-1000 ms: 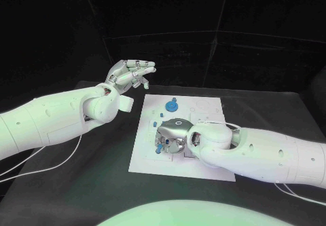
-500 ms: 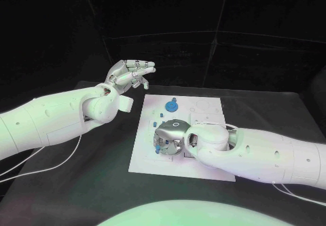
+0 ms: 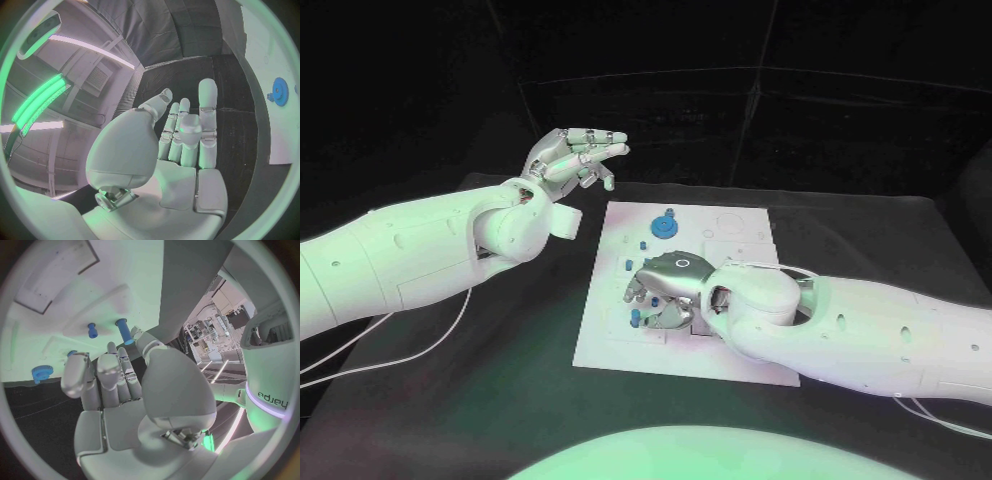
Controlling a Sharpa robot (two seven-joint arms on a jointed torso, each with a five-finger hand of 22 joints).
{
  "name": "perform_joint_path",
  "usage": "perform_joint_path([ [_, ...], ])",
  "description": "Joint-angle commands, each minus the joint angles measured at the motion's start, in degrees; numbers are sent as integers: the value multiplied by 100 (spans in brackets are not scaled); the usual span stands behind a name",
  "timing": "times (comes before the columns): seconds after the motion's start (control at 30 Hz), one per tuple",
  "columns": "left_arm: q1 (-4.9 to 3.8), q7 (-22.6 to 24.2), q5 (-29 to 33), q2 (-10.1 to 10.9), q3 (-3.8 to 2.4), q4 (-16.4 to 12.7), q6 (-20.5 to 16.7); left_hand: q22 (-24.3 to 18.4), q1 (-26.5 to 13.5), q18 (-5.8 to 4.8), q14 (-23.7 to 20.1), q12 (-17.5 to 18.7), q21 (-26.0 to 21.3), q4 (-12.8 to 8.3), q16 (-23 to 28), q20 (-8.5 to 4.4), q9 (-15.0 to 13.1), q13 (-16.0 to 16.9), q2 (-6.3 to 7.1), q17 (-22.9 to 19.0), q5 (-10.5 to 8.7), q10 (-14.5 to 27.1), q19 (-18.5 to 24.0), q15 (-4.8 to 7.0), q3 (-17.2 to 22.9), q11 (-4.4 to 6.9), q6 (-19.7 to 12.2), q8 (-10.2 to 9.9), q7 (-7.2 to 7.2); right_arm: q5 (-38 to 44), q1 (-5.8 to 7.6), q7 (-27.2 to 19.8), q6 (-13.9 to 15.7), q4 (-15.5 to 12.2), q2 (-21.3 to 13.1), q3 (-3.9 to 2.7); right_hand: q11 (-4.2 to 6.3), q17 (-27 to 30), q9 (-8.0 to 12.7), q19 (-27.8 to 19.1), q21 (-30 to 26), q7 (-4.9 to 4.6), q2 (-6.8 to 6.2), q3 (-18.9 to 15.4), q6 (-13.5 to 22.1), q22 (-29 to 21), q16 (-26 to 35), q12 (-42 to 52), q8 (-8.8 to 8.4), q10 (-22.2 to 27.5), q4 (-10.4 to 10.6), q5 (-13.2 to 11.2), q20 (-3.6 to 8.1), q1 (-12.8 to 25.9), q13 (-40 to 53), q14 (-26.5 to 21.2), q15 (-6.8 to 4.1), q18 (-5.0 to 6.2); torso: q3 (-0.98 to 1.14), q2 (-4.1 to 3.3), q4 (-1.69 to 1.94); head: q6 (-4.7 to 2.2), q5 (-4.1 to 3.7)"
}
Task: Assemble the parts on the task board
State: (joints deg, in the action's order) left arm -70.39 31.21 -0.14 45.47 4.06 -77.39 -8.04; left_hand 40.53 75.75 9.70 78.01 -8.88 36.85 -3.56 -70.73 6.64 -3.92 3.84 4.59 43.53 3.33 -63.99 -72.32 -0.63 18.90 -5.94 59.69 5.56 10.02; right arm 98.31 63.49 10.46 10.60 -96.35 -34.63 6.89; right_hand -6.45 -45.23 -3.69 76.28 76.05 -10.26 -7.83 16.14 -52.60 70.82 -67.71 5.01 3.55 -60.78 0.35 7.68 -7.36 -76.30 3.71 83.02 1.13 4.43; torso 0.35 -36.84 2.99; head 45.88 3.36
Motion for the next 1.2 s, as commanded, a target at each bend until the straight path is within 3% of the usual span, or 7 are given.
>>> perform_joint_path([
  [0.03,-8,19,19,17,-5,-8,68,-7,25,82,-37,-40,-21,-24,17,-22,6,-7,-35,-6,6,-28,4,-13,4,7,53,23,-4,-116,9,-177,724,-246,-252,-6,-2,63,-14,-60,-58,10,-44,-120,23,-34,45,76,13,27,9,38,-7,-9,13,-25,19,70,-4,7,-5,-22,-5],
  [0.3,-8,22,20,60,35,-27,70,-7,25,82,-37,-40,-21,-24,17,-22,6,-7,-35,-6,6,-28,4,-13,4,7,53,23,-4,-1540,173,-121,1246,-722,-1310,-308,95,-88,-74,18,4,30,32,-423,-372,49,-56,585,161,-652,202,162,30,100,144,31,-42,50,-13,27,-8,-128,-146],
  [0.43,-9,24,30,86,74,-56,60,-15,17,82,-42,-41,-30,-22,22,-23,8,-9,-32,-22,6,-27,1,-13,-2,7,52,22,-4,-2407,343,297,1096,-876,-1995,-380,366,-734,-108,346,338,272,-60,-879,-547,469,-456,1390,327,-1616,588,665,224,540,627,193,-269,-56,-26,49,-34,-173,-225],
  [0.63,-8,28,43,90,108,-95,59,-16,13,81,-43,-42,-32,-20,23,-23,7,-8,-31,-25,5,-28,1,-13,-4,7,54,23,-4,-2567,401,906,904,-1114,-2526,-395,480,-1895,-173,769,813,381,59,-1546,-546,1090,-1139,3800,649,-1655,1084,571,356,549,3082,339,-404,-219,-44,65,-76,-187,-326],
  [0.8,-8,31,56,79,146,-124,67,-16,13,81,-43,-42,-32,-20,23,-23,7,-8,-31,-25,5,-28,1,-13,-4,7,54,23,-4,-2254,399,1501,782,-1348,-2864,-192,475,-2386,-249,856,929,382,202,-2123,-430,1252,-1395,5793,1006,-1619,1556,532,336,313,5407,368,-354,-253,-52,69,-89,-213,-417],
  [1.03,-7,37,64,89,167,-140,68,-18,8,81,-43,-44,-34,-16,23,-23,7,-8,-31,-27,5,-31,1,-14,-7,8,57,24,-5,-1910,320,2045,643,-1508,-3084,173,469,-2576,-283,881,960,384,209,-2428,-372,1298,-1481,6223,1175,-1681,1637,483,324,415,5977,386,-341,-264,-70,88,-107,-203,-432],
  [1.2,-8,38,66,99,171,-148,66,-20,3,81,-44,-46,-36,-14,24,-23,6,-8,-31,-29,5,-33,0,-14,-10,8,60,26,-6,-1716,207,2166,603,-1536,-3084,258,468,-2607,-291,879,960,385,217,-2501,-356,1299,-1495,6297,1223,-1695,1643,476,321,496,6088,388,-339,-263,-64,94,-108,-206,-440],
])
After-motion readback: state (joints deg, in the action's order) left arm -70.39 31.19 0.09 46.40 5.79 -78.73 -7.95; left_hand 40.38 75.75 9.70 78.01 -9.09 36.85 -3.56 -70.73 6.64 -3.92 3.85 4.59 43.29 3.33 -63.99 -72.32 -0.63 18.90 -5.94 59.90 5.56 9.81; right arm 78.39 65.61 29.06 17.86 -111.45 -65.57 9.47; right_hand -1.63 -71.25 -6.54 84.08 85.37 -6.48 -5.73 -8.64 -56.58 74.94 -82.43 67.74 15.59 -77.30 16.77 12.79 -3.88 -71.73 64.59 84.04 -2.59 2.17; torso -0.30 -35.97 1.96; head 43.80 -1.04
